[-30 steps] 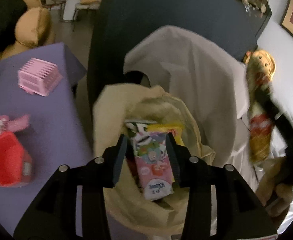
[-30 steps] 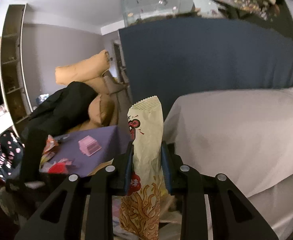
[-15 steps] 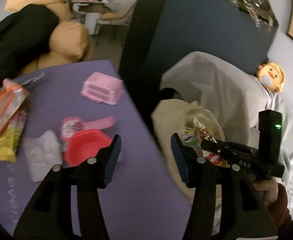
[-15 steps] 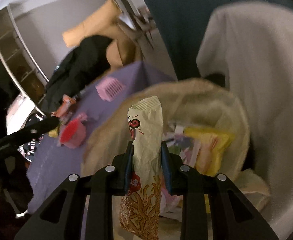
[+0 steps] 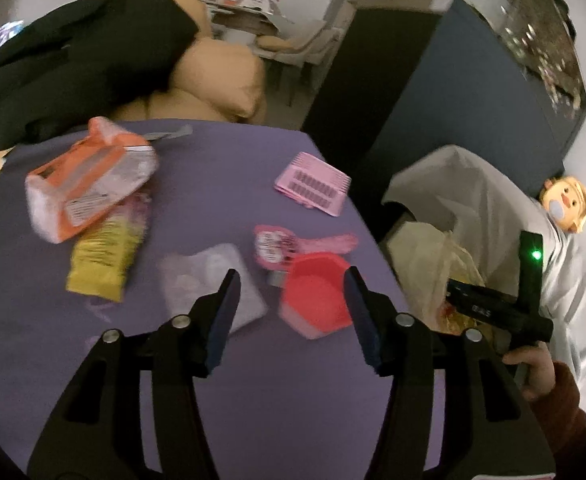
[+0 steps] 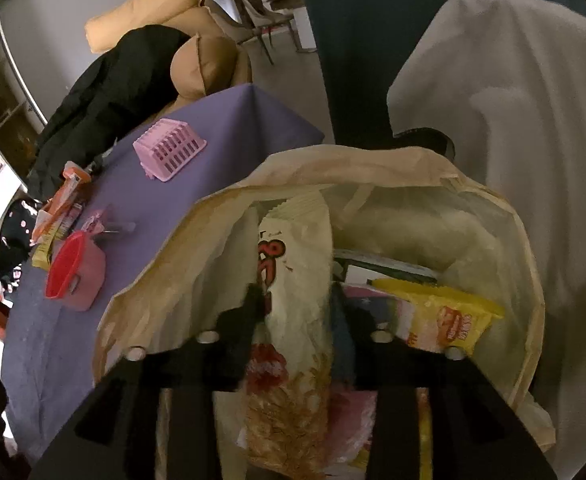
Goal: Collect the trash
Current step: 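Lower the cream snack bag into the trash bag and open the right gripper, then move the right gripper back over the table toward the red cup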
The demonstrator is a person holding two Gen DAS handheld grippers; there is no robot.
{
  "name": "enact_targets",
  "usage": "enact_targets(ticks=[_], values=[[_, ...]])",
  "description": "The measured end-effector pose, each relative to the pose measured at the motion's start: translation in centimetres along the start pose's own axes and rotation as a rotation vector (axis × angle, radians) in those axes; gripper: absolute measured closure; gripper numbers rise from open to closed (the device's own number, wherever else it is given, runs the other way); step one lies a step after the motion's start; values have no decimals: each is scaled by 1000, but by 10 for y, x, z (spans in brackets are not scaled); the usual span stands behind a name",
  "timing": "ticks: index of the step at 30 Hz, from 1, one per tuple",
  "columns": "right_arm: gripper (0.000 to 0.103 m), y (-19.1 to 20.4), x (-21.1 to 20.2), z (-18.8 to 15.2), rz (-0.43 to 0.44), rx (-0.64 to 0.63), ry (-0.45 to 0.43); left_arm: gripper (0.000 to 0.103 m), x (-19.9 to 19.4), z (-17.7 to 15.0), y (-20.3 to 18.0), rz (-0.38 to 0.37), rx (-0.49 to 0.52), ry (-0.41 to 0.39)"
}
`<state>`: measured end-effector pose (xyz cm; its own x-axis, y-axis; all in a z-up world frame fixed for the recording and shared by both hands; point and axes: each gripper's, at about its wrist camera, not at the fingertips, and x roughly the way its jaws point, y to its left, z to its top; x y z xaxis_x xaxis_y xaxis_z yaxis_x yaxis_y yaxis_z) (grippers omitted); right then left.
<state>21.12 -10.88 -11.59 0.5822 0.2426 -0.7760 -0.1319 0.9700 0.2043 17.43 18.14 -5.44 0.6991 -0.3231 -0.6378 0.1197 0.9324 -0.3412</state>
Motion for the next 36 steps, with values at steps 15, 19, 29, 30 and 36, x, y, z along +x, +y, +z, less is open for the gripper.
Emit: enact_targets(ticks=[15, 19, 29, 30, 36], values=[[57, 70, -80, 25, 14, -114, -200, 47, -40, -9, 119, 130, -183, -112], [57, 102, -68, 34, 59, -142, -199, 47, -46, -8, 156, 179, -210, -121], [42, 202, -5, 37, 182, -370, -67, 39, 7, 59, 211, 169, -206, -54], [42, 206, -1, 37, 170, -380, -64, 39, 18, 65, 215, 180, -205, -26], [42, 212, 20, 54, 90, -364, -70, 41, 47, 61, 219, 121, -287, 71]])
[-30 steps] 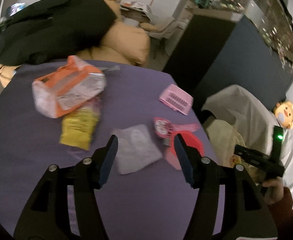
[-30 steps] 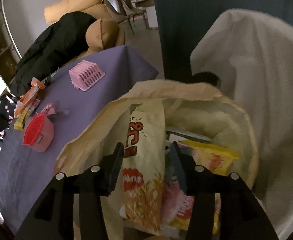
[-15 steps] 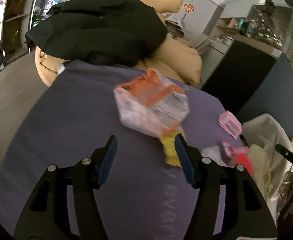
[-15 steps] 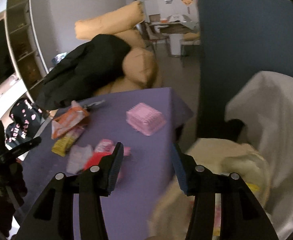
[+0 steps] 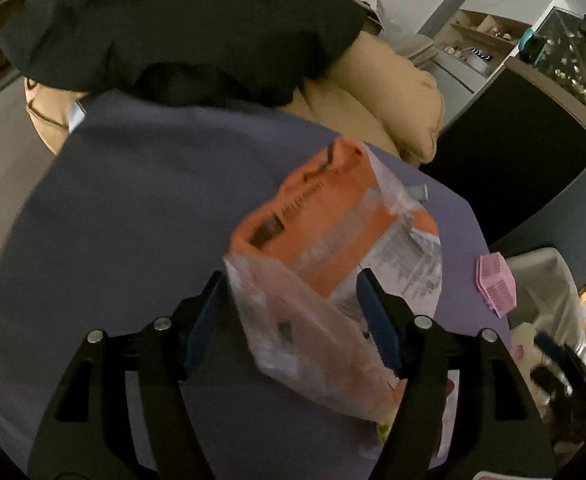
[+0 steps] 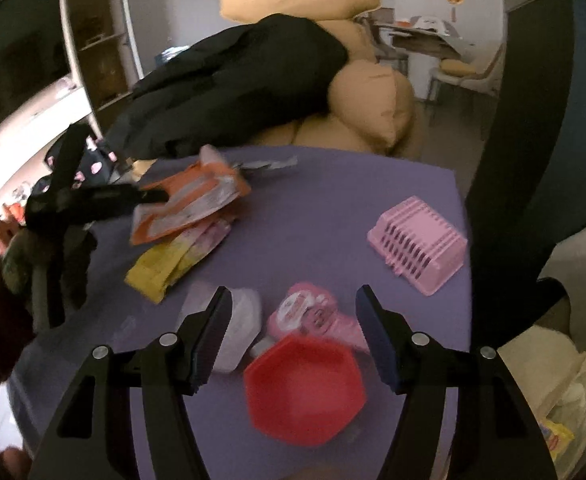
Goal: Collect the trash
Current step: 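Move the right gripper back over the table toward the red cup, then grasp the orange air-cushion bag with the left gripper while the right grasps the black wrapper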
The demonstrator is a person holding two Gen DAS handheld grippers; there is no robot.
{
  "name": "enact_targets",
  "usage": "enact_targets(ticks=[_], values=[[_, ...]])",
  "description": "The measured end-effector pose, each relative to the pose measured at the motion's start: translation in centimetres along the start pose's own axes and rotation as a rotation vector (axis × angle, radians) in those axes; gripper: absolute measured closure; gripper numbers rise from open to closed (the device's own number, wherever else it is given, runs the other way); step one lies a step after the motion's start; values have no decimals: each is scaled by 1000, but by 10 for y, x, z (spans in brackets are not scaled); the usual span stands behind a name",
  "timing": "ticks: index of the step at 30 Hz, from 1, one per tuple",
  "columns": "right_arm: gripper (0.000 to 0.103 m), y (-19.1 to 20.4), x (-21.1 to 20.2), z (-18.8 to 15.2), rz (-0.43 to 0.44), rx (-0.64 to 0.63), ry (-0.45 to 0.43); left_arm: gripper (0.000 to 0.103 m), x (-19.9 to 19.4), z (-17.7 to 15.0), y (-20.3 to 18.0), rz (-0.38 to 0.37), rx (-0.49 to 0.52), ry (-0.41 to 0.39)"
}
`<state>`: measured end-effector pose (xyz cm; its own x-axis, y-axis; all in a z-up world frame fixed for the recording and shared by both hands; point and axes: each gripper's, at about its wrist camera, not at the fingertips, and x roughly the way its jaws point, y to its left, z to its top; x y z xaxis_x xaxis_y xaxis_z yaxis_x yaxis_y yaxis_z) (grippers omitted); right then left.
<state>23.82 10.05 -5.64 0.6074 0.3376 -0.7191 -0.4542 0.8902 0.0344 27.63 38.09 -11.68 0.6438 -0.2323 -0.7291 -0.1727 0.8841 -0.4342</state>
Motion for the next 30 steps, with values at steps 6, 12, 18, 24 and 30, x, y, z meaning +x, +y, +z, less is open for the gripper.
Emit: enact_targets(ticks=[6, 12, 18, 24, 30], values=[[44, -3, 15, 45, 2, 9, 21, 73, -12, -23, -16, -47, 76, 54], [44, 24, 41, 96, 43, -77, 3, 73, -52, -54, -21, -153, 192, 124], [44, 80, 99, 130, 124, -207, 38, 72, -59, -78, 0, -111, 178, 159], [44, 110, 163, 144, 69, -178, 133, 71, -70, -87, 9, -74, 177, 112], [56, 108, 207, 133, 38, -103, 267, 70, -70, -86, 11, -86, 158, 107]])
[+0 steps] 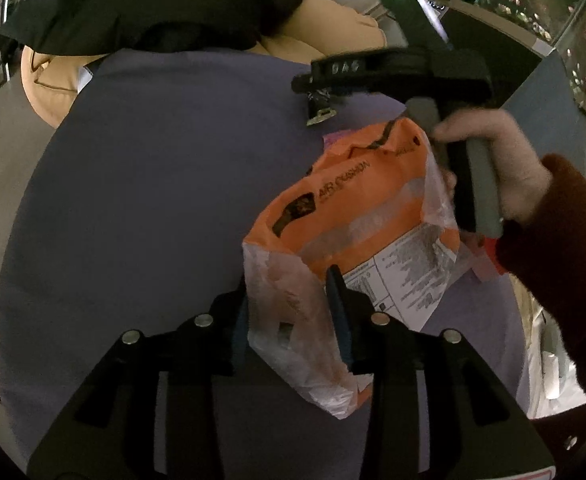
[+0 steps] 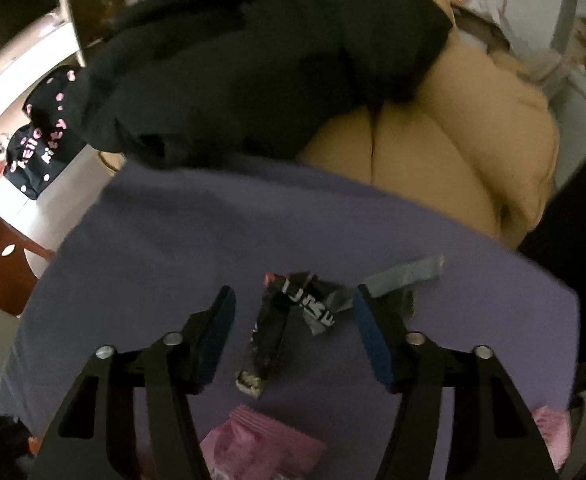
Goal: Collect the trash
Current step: 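Grasp the orange air-cushion bag with the left gripper while the right grasps the black wrapper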
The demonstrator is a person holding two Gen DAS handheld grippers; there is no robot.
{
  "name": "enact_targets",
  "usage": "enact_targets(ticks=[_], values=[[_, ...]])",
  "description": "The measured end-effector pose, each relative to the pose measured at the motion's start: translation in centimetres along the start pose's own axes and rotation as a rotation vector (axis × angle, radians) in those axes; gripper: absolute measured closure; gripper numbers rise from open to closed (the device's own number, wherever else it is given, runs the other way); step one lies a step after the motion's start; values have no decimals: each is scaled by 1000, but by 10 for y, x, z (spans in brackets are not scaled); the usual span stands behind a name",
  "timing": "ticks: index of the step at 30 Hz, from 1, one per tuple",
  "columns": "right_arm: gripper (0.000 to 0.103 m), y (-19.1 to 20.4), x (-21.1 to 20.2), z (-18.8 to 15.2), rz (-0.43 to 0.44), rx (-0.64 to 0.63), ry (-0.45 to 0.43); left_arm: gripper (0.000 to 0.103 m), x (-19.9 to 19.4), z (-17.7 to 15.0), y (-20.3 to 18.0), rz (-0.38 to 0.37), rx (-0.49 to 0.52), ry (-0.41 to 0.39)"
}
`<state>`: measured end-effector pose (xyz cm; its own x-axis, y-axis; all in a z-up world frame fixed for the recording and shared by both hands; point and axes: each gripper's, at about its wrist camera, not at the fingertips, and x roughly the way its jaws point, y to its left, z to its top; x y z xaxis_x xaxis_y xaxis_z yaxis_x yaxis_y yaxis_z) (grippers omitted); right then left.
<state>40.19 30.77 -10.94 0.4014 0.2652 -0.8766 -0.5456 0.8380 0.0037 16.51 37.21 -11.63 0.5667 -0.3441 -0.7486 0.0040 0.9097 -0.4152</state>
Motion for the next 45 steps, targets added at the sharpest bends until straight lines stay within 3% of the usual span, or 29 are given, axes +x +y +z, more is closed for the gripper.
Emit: enact_targets(ticks=[2, 5, 15, 27, 28, 29, 30, 35, 39, 40, 43, 45], values=[[74, -7, 1, -8, 49, 22, 18, 69, -1, -1, 0, -6, -2, -2], [80, -15, -13, -18, 42, 10, -8, 69, 2, -3, -2, -1, 0, 0], [81, -46, -117, -53, 69, 26, -179, 69, -1, 3, -29, 24, 28, -21], [81, -79, -231, -126, 25, 2, -358, 74, -38, 17, -95, 57, 124, -126], [81, -83, -243, -134, 14, 3, -382, 75, -42, 19, -101, 58, 129, -134], [81, -85, -250, -138, 9, 4, -395, 88, -48, 22, -108, 63, 139, -151], [81, -90, -263, -146, 0, 7, -418, 89, -54, 24, -115, 68, 151, -166], [81, -105, -307, -178, -19, 12, -487, 91, -79, 35, -150, 77, 203, -253], [81, -113, -322, -205, -16, 16, -498, 91, -83, 34, -161, 72, 217, -260], [81, -115, -323, -213, -11, 21, -496, 89, -82, 32, -157, 61, 207, -259], [81, -121, -319, -231, 13, 36, -478, 61, -79, 18, -144, 15, 202, -223], [81, -126, -315, -246, 24, 50, -464, 58, -75, 5, -133, 32, 210, -210]])
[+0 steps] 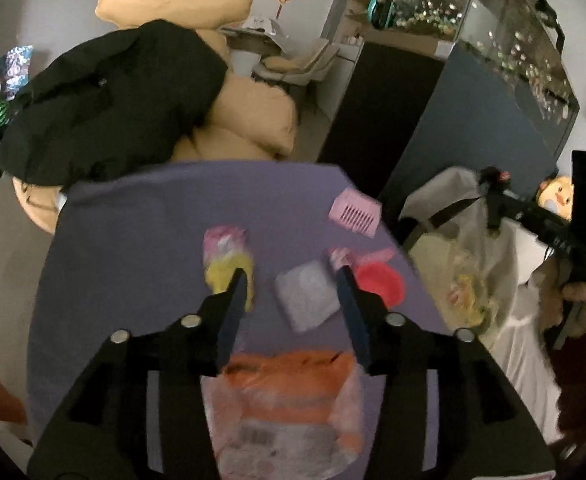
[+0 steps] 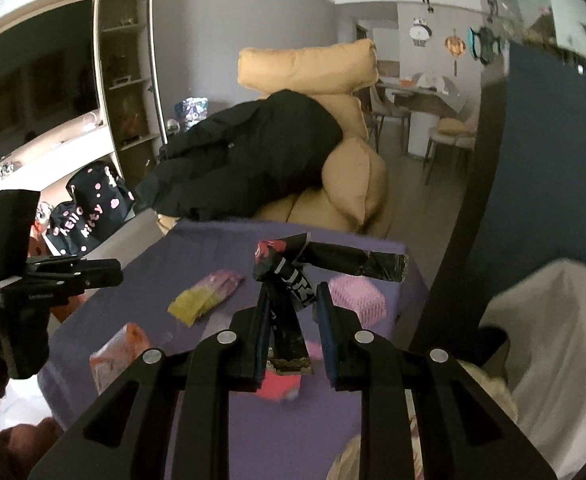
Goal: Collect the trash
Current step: 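Grasp the orange air-cushion bag with the left gripper while the right grasps the black wrapper, then carry the orange bag to the trash bag with the left gripper while the right carries the black wrapper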
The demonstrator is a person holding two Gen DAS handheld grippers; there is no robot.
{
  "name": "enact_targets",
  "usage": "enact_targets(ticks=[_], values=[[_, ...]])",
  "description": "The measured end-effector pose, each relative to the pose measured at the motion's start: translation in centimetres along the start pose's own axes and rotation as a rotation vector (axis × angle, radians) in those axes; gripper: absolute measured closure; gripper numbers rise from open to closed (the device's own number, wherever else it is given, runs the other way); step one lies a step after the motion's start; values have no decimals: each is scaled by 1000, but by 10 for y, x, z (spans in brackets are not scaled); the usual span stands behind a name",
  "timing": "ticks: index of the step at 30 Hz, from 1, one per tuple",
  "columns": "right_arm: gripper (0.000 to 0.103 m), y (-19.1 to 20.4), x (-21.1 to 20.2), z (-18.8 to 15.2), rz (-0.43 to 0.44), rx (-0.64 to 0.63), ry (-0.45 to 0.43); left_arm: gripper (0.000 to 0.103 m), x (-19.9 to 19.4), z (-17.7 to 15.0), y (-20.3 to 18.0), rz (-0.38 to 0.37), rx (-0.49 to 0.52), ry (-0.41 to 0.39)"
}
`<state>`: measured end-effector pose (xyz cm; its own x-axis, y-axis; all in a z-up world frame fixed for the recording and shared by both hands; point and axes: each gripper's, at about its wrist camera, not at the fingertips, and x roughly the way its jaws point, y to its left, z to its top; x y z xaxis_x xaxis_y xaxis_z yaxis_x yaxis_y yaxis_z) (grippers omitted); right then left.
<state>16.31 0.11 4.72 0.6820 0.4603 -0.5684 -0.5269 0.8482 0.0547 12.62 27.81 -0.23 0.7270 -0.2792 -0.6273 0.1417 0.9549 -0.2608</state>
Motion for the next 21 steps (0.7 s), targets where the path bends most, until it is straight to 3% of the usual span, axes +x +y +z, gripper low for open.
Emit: enact_targets(ticks=[3, 9, 11, 17, 21], values=[[81, -3, 1, -16, -6, 15, 20, 56, 16, -26, 13, 83, -3, 81], [81, -7, 3, -33, 0, 40, 46, 56, 44, -69, 26, 144, -46, 231], [81, -7, 2, -35, -8, 38, 49, 57, 47, -76, 27, 188, -37, 242], [81, -12, -11, -36, -19, 49, 27, 85, 41, -71, 18, 196, -23, 238], [81, -16, -26, -33, -29, 49, -8, 86, 21, -38, -5, 183, 19, 146]])
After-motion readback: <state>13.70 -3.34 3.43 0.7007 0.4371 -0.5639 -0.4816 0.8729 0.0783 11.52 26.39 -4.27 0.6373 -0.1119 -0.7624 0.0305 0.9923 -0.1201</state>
